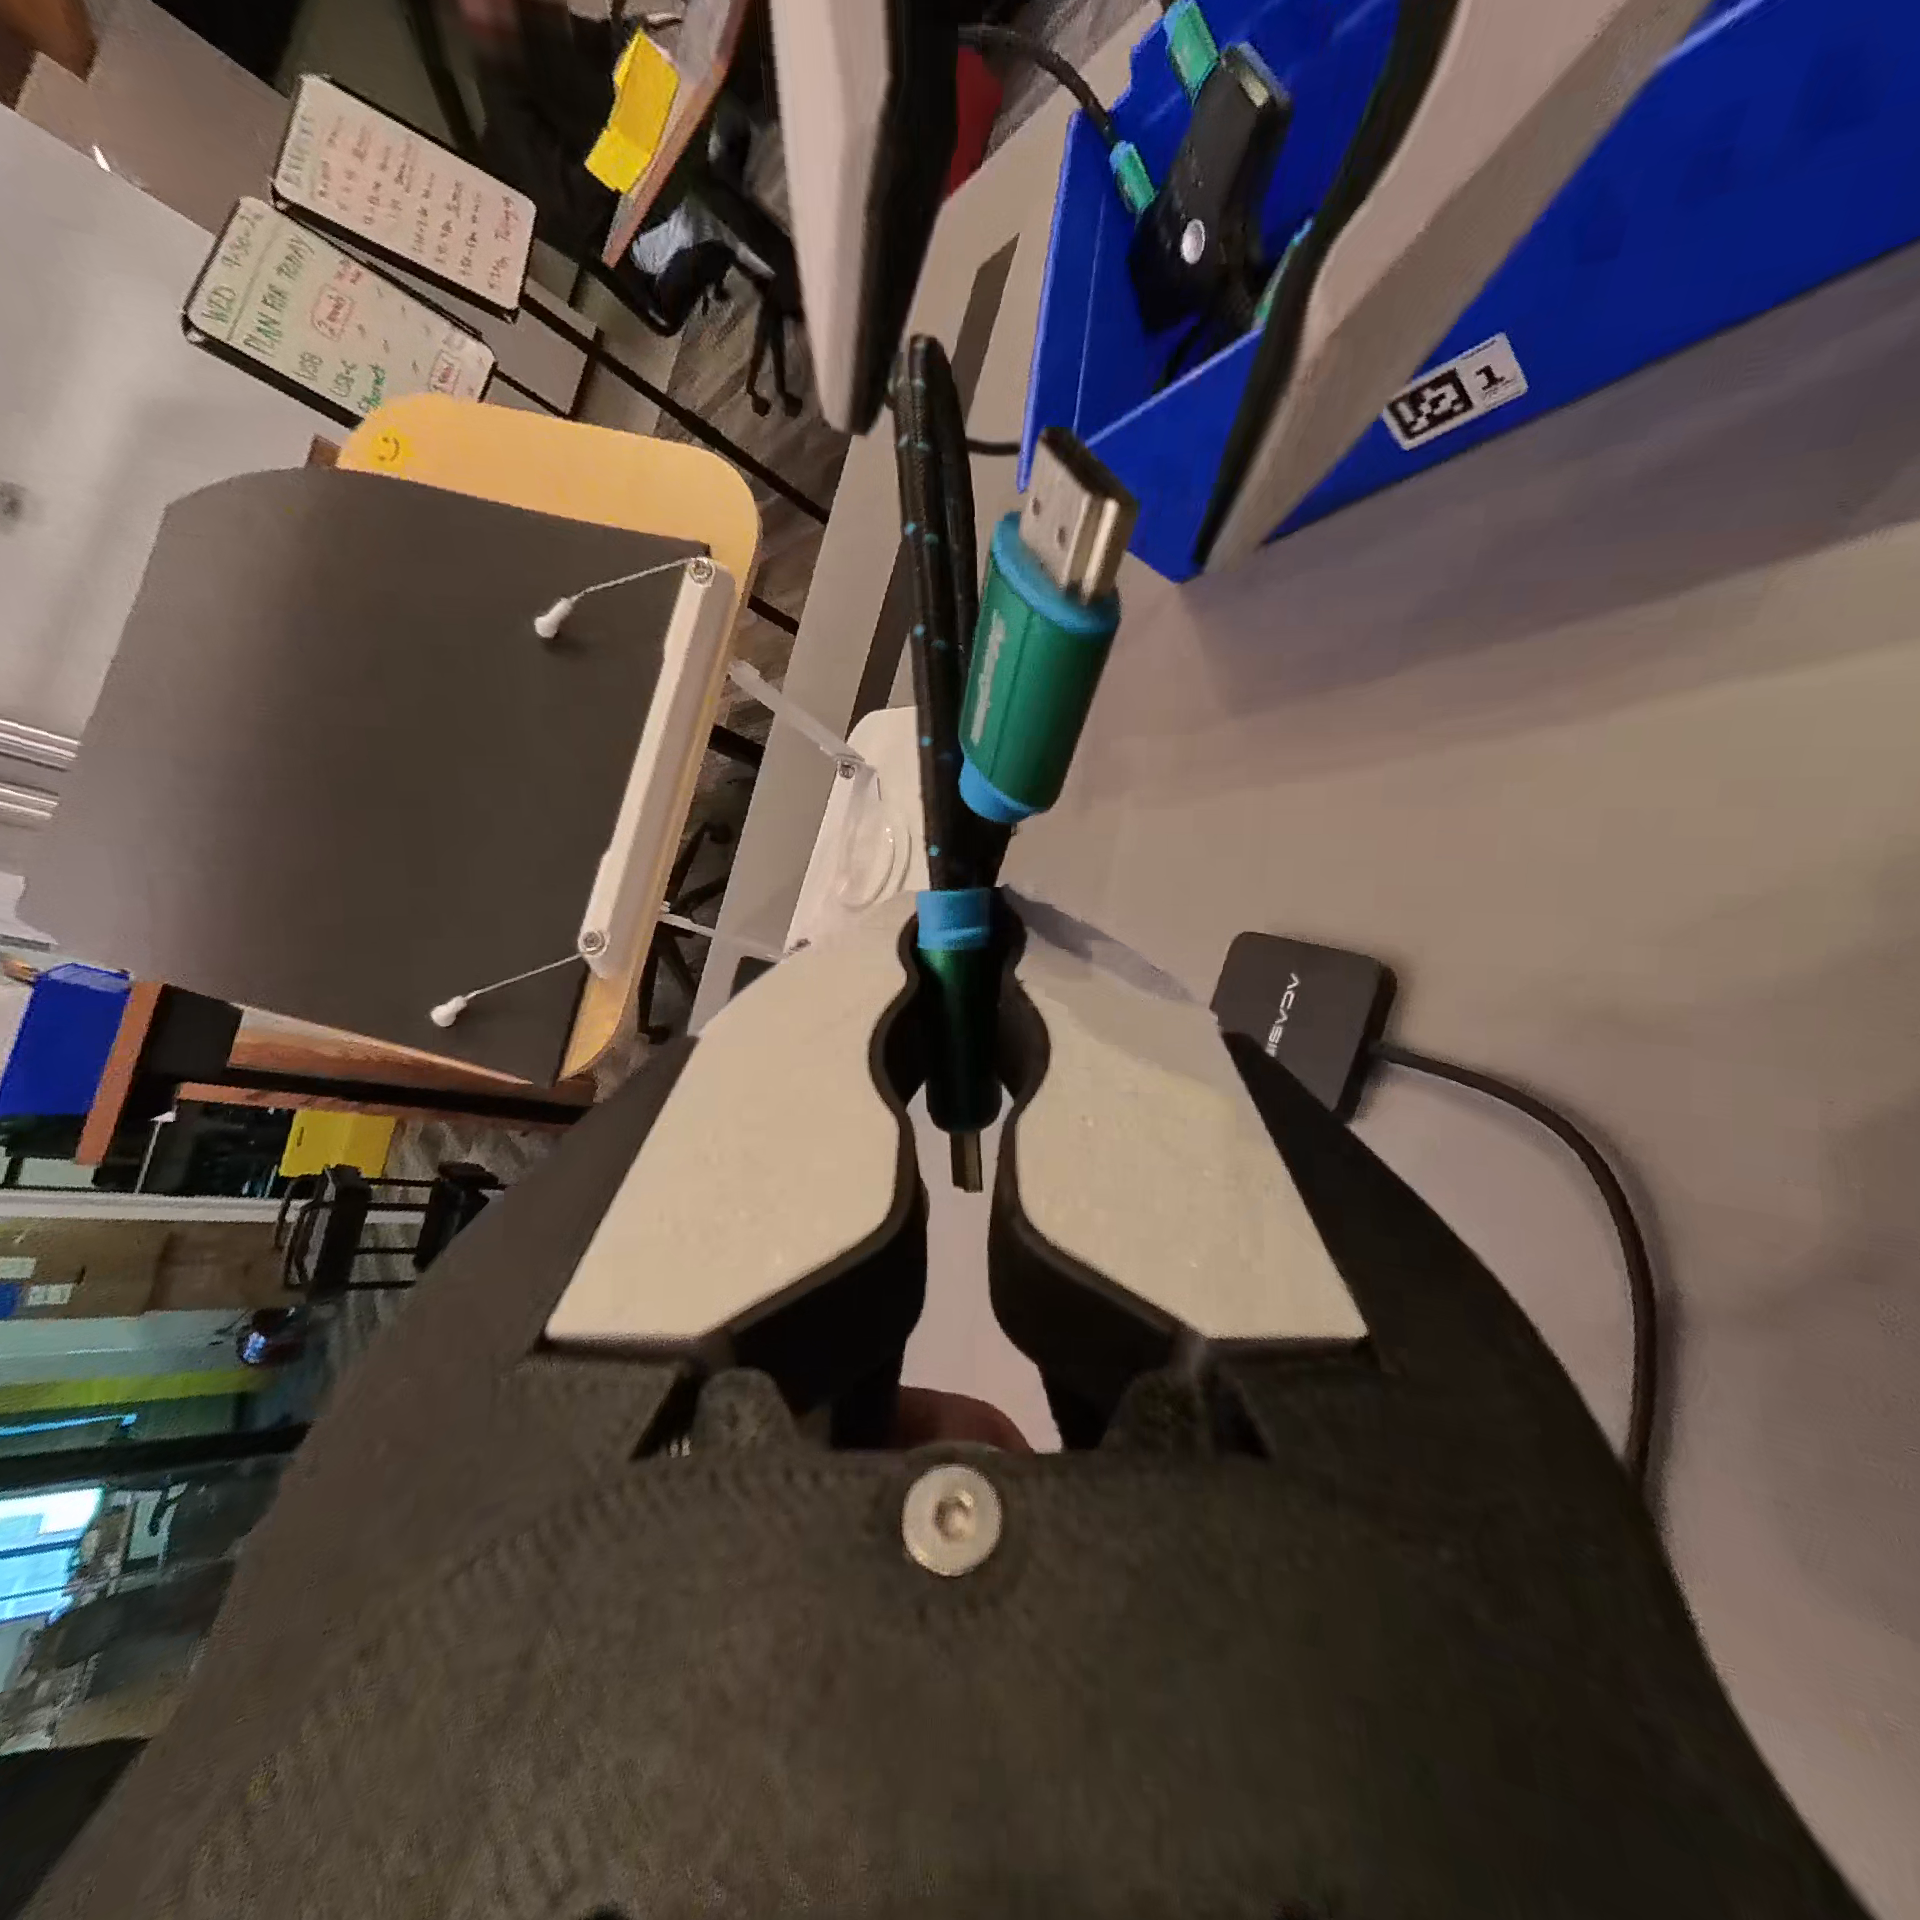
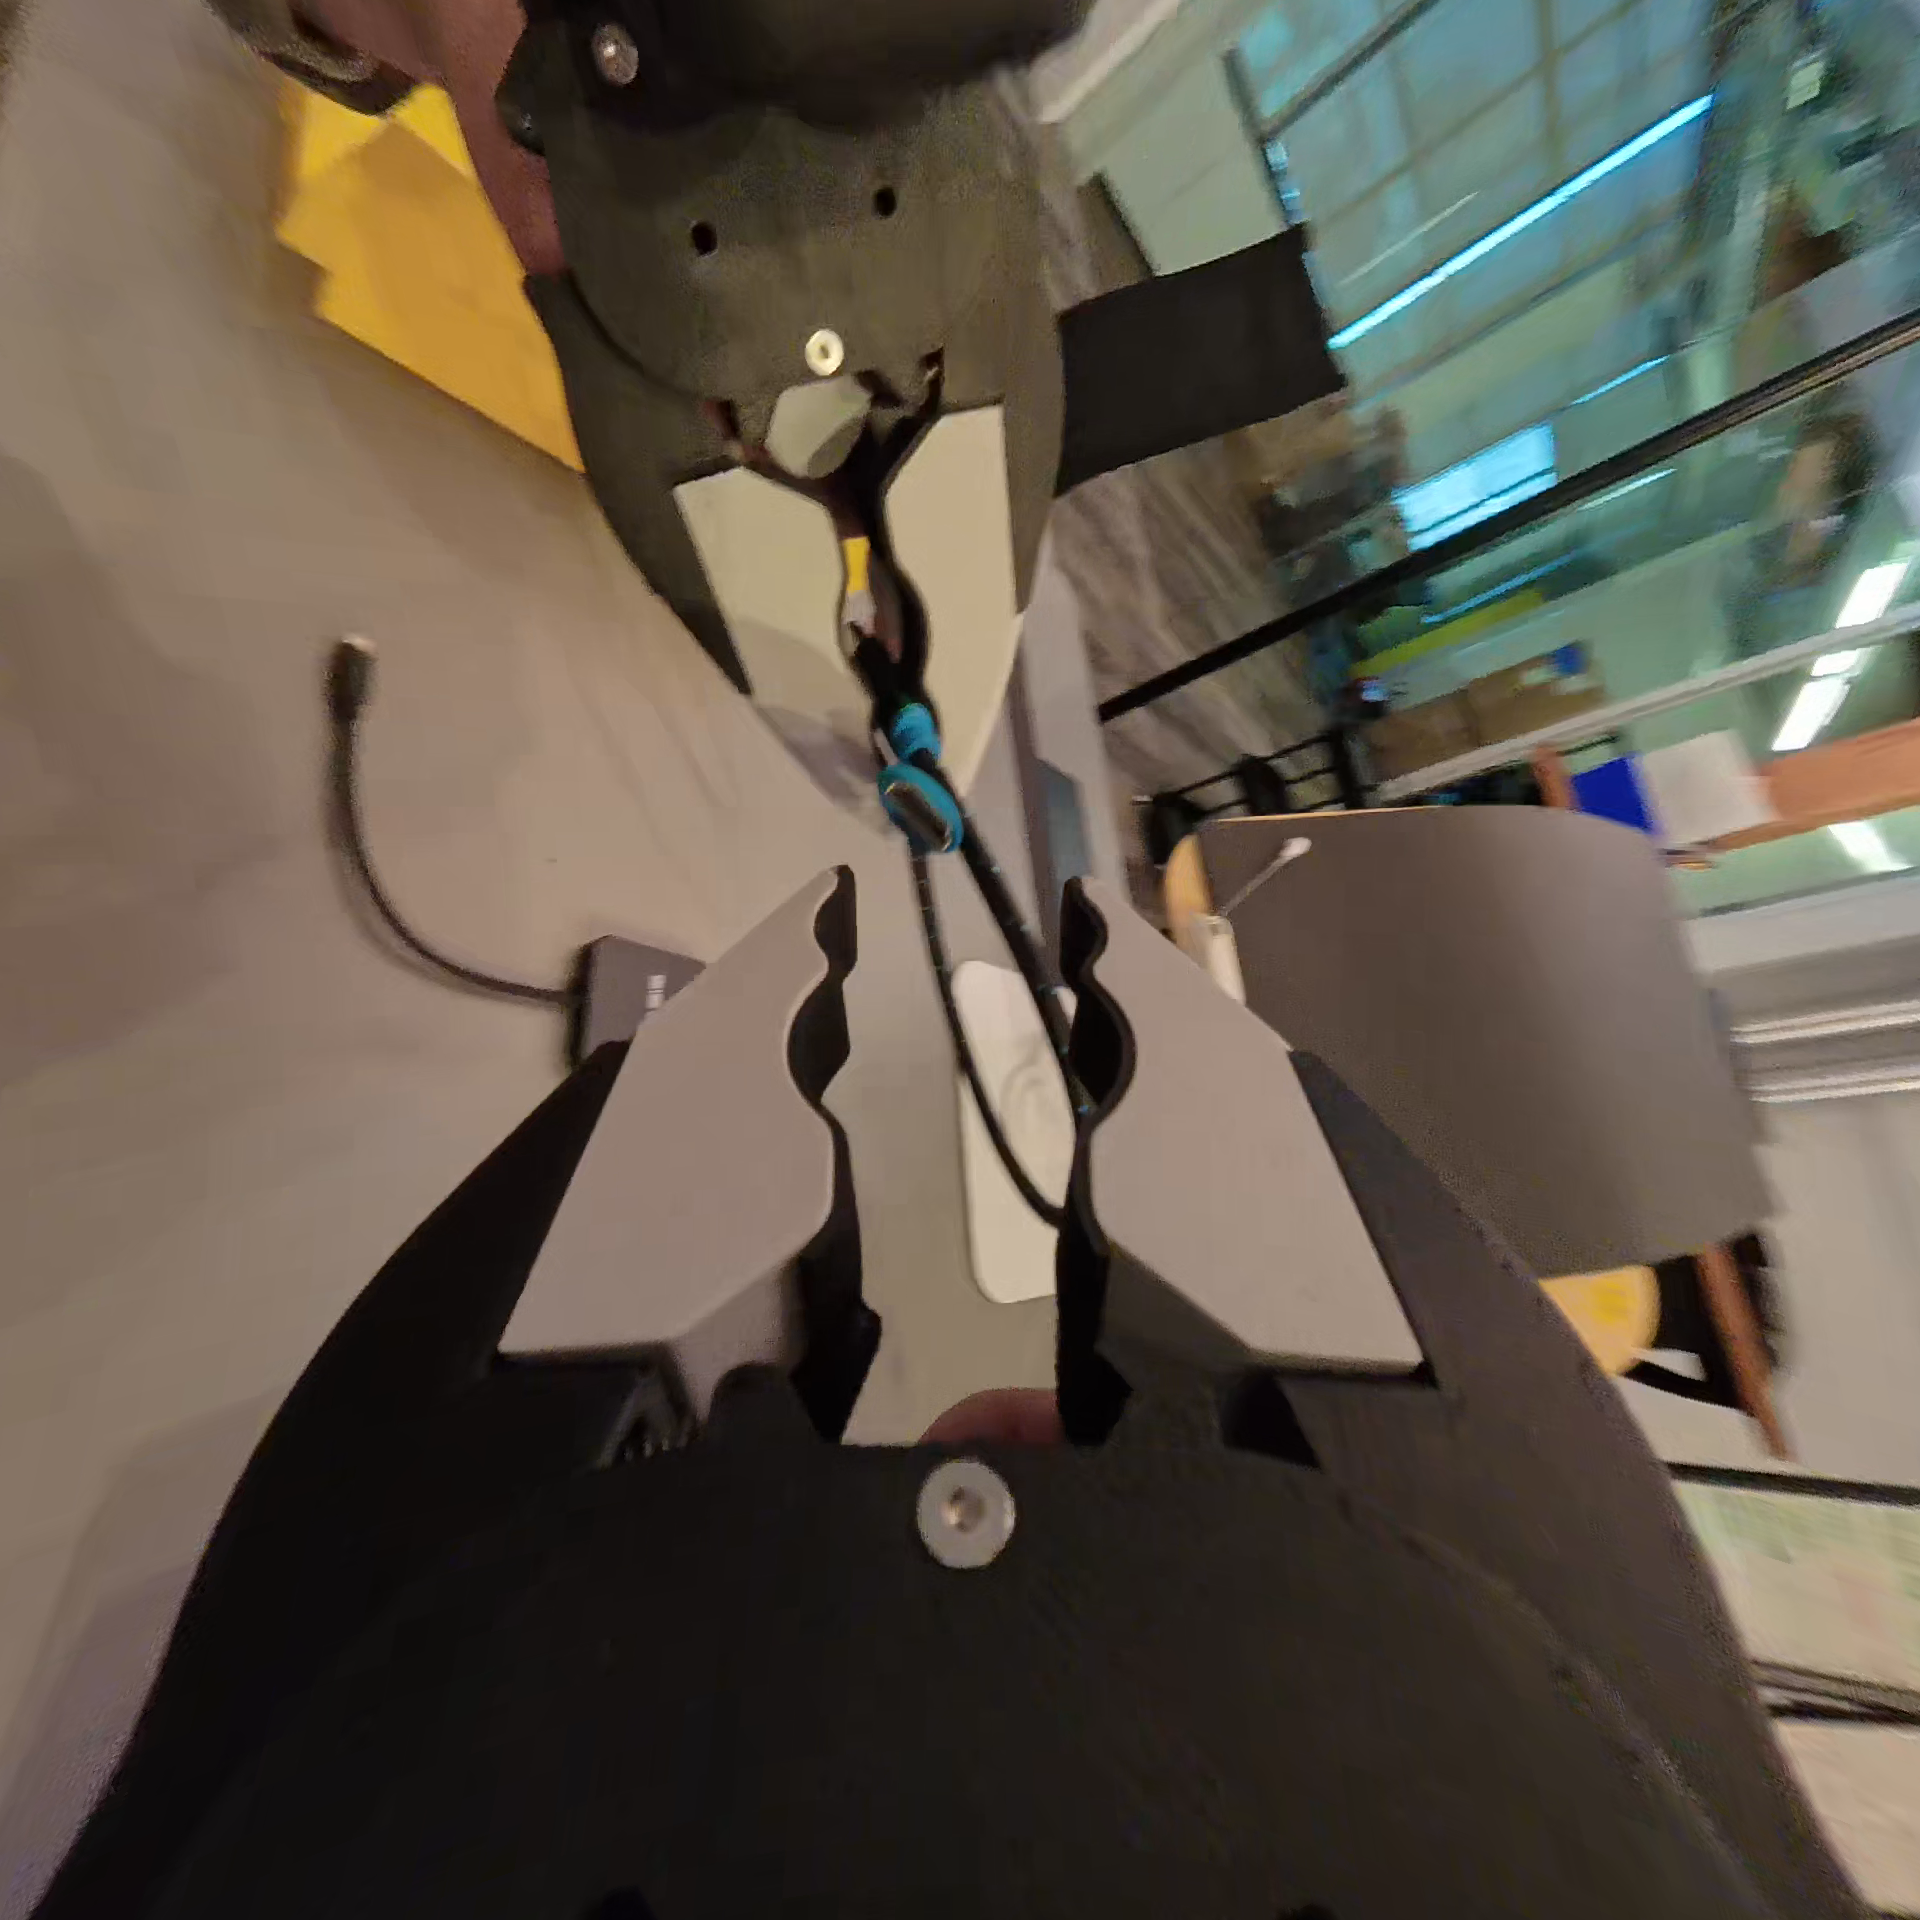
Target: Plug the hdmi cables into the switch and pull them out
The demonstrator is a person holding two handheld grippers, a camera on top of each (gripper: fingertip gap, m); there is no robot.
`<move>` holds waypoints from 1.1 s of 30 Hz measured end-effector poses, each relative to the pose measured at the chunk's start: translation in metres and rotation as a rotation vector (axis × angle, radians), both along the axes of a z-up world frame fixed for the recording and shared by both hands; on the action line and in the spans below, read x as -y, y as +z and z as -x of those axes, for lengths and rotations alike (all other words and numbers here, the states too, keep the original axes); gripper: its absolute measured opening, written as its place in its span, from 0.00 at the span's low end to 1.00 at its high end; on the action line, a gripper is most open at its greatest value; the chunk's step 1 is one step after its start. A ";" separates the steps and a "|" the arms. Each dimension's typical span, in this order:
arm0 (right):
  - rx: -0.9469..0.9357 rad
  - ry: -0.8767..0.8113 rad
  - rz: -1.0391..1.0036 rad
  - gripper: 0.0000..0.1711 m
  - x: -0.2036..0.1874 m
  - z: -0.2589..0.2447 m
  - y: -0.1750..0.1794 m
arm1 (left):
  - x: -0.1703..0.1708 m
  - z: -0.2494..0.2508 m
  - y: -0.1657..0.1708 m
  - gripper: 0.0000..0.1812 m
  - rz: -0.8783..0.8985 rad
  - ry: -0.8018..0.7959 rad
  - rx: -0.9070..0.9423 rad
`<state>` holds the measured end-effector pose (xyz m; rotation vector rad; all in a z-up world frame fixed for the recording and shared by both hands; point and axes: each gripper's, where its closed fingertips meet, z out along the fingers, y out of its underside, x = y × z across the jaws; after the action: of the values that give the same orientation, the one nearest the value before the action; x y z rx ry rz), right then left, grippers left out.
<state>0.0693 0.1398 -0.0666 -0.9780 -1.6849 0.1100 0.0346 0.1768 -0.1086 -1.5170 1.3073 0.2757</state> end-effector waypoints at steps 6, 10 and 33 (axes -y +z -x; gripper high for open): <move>0.083 -0.072 -0.025 0.20 -0.026 0.003 -0.016 | 0.006 -0.004 0.002 0.04 -0.055 -0.046 -0.083; 0.079 -0.094 -0.007 0.00 -0.035 0.012 -0.027 | 0.005 -0.001 0.004 0.04 -0.072 -0.035 -0.106; -0.372 -0.281 0.156 0.00 -0.065 0.000 0.023 | 0.006 0.009 0.047 0.35 -0.093 -0.022 0.119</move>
<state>0.0694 0.2044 -0.0434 -1.2194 -1.2019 0.2250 0.0254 0.1709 -0.0611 -1.4181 1.2003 0.2252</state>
